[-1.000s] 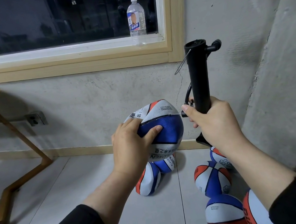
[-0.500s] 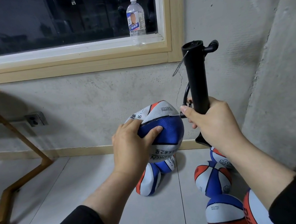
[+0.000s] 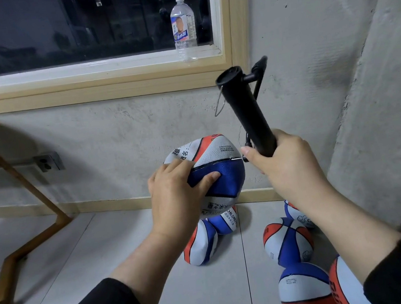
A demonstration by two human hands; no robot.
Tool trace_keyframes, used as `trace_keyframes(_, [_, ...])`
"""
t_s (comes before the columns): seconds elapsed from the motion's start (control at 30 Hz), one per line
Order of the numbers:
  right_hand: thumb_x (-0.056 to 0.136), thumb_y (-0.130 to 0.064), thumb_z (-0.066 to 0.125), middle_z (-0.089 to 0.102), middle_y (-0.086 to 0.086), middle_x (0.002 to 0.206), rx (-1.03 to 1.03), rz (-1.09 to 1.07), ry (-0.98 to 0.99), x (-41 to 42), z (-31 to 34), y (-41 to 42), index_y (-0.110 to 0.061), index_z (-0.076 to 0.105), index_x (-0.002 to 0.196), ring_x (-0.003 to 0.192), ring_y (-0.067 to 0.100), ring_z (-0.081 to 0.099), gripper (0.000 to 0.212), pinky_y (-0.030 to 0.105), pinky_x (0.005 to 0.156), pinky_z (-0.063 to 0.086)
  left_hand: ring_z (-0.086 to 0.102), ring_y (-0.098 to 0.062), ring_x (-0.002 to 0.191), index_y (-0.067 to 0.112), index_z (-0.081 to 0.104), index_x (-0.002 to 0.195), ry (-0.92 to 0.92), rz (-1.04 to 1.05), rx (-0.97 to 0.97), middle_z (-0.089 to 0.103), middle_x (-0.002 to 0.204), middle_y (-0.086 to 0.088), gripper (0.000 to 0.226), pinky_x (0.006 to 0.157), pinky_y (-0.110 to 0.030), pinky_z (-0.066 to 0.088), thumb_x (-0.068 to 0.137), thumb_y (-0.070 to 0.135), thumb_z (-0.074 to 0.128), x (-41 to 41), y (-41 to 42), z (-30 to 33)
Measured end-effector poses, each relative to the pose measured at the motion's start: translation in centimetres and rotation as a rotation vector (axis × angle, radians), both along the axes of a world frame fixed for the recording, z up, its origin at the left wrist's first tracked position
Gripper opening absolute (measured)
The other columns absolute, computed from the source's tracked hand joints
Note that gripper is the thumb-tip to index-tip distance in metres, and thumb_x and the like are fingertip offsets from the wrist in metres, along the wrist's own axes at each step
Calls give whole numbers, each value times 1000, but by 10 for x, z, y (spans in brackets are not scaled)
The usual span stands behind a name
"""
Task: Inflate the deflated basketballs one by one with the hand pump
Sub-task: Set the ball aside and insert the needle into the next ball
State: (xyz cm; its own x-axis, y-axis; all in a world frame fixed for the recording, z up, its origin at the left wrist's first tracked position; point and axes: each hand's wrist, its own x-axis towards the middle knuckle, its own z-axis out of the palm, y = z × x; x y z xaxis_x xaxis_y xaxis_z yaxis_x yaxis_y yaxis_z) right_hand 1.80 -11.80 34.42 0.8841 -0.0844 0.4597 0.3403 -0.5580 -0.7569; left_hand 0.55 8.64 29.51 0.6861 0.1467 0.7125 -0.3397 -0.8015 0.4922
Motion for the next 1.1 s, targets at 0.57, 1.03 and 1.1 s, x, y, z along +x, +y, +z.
trace_keyframes(0.57, [90, -34, 76, 61, -10, 70, 74, -28, 18, -7, -16, 21, -23, 61, 87, 72, 5, 60, 19, 30, 63, 48, 45, -19, 75, 26, 38, 63, -50, 19, -4, 35, 63, 19, 42, 85, -42, 39, 87, 37, 71, -11, -35, 7])
trace_keyframes(1.03, [92, -31, 76, 75, 1, 72, 316, 120, 129, 3, -16, 6, -18, 70, 88, 63, 11, 67, 15, 28, 71, 56, 45, -23, 71, 30, 31, 58, 152, 45, -77, 41, 59, 11, 57, 73, -40, 38, 91, 38, 77, -1, -13, -2])
trace_keyframes(1.1, [92, -30, 76, 75, -1, 72, 302, 114, 140, 4, -17, 5, -19, 70, 85, 63, 11, 68, 14, 33, 73, 57, 43, -23, 69, 30, 29, 57, 146, 64, -48, 39, 58, 11, 60, 73, -38, 33, 90, 37, 78, -2, -12, -1])
